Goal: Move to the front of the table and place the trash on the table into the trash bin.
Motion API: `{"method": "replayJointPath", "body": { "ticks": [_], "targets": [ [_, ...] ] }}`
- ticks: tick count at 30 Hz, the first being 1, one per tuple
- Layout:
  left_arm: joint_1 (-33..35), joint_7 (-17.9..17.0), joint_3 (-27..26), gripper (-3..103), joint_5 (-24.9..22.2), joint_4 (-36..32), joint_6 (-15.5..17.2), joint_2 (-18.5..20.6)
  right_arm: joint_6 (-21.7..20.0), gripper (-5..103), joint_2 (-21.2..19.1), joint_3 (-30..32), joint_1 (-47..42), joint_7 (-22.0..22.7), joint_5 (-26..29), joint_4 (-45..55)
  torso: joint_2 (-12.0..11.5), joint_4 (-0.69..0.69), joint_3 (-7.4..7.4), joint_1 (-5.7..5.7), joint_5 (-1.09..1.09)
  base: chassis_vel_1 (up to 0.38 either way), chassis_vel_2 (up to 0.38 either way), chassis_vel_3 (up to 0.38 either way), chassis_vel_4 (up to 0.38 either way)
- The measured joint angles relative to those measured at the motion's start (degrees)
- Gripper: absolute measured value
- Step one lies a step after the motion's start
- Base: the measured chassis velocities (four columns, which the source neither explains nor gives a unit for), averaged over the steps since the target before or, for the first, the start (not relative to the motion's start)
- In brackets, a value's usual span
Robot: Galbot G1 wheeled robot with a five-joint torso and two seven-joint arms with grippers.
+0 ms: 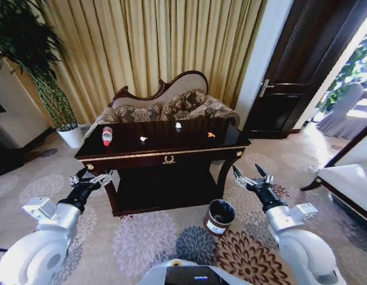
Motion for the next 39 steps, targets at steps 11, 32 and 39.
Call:
{"method": "replayJointPath", "body": {
  "ticks": [11,32,39],
  "targets": [
    [0.2,0.0,0.7,100,0.2,0.0,-0.1,-0.8,-0.1,100,-0.4,-0.9,1.2,0.2,-0.3,-0.1,0.0,0.01,0.00,0.00,-0.01,-0.172,0.167,0.180,-0.166],
    [-0.3,0.4,1.7,100,0.2,0.0,-0.3,-1.3,1.1,100,-0.5,-3.9,2.5,0.7,-1.5,-0.5,0.0,0.00,0.01,0.03,-0.02,-0.117,0.122,0.121,-0.117],
    [-0.2,0.3,1.0,100,0.0,0.0,-0.3,-1.3,-3.7,100,-2.2,-5.8,6.8,5.6,0.6,-1.7,0.0,0.02,-0.01,-0.03,0.00,0.000,0.000,0.000,0.000]
  ]
}}
